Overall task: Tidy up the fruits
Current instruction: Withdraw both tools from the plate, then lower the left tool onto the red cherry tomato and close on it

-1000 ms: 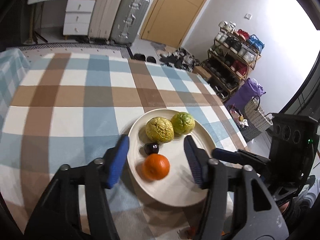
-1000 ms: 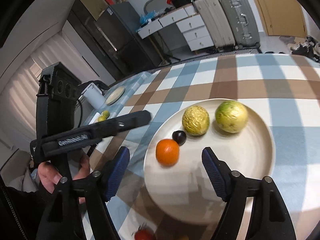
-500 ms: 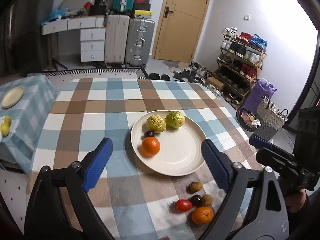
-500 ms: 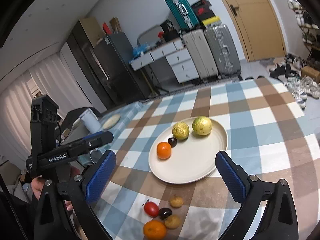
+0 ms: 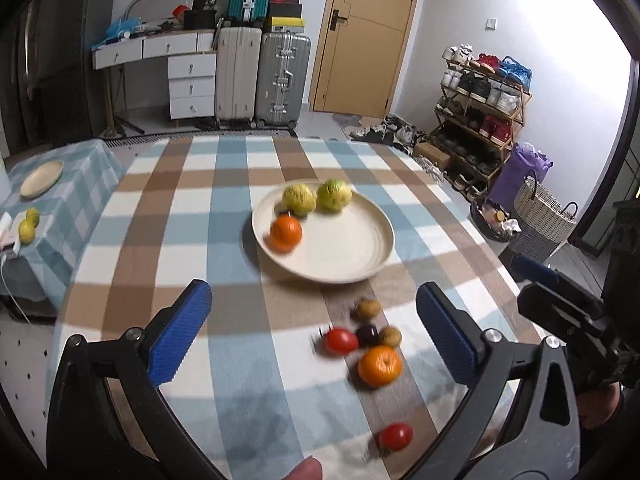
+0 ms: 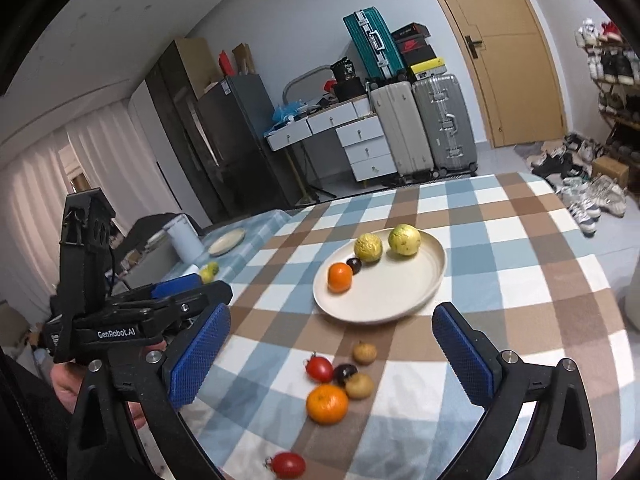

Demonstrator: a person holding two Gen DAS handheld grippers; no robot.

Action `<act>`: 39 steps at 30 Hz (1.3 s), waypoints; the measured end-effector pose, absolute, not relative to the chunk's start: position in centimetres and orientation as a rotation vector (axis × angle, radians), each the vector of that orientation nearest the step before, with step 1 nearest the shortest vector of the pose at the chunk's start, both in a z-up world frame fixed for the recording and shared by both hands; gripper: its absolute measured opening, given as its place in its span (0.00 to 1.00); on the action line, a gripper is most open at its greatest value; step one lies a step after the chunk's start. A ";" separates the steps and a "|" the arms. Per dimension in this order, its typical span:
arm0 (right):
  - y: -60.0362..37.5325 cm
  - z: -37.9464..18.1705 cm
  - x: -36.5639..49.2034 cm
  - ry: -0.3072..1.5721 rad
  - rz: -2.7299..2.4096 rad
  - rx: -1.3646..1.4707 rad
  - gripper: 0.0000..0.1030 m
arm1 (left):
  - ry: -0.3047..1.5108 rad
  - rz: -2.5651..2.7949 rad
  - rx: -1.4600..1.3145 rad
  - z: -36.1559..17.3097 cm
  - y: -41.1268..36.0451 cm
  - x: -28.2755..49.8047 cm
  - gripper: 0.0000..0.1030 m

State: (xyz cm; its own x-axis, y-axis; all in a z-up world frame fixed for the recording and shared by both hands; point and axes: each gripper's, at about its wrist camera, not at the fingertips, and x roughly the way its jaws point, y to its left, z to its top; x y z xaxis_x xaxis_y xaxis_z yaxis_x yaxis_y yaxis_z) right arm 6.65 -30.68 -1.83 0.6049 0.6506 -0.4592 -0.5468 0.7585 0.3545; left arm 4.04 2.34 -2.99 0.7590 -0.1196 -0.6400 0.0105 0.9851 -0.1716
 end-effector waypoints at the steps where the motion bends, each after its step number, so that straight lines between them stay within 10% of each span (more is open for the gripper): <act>1: -30.7 -2.0 6.1 0.602 0.687 0.173 1.00 | 0.722 -0.071 -0.164 -3.7 2.1 3.5 0.99; 25: -32.8 -8.6 1.8 0.741 0.568 0.080 1.00 | 0.933 -0.283 -0.123 -13.5 -2.2 1.1 0.98; 31: -33.2 -9.4 2.0 0.767 0.551 0.091 1.00 | 0.942 -0.370 -0.095 -13.8 -3.2 0.8 0.58; 39: -33.0 -9.4 2.2 0.768 0.552 0.093 1.00 | 0.991 -0.450 -0.140 -14.9 -3.3 1.1 0.32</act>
State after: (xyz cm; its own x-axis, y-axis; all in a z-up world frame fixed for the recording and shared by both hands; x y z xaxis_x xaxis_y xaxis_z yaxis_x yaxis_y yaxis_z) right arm 2.19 -32.96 -9.45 0.5854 0.5058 -0.6336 -0.4398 0.8547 0.2759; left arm 1.12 -3.29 -14.87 0.4650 -0.4275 -0.7753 0.3021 0.8998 -0.3149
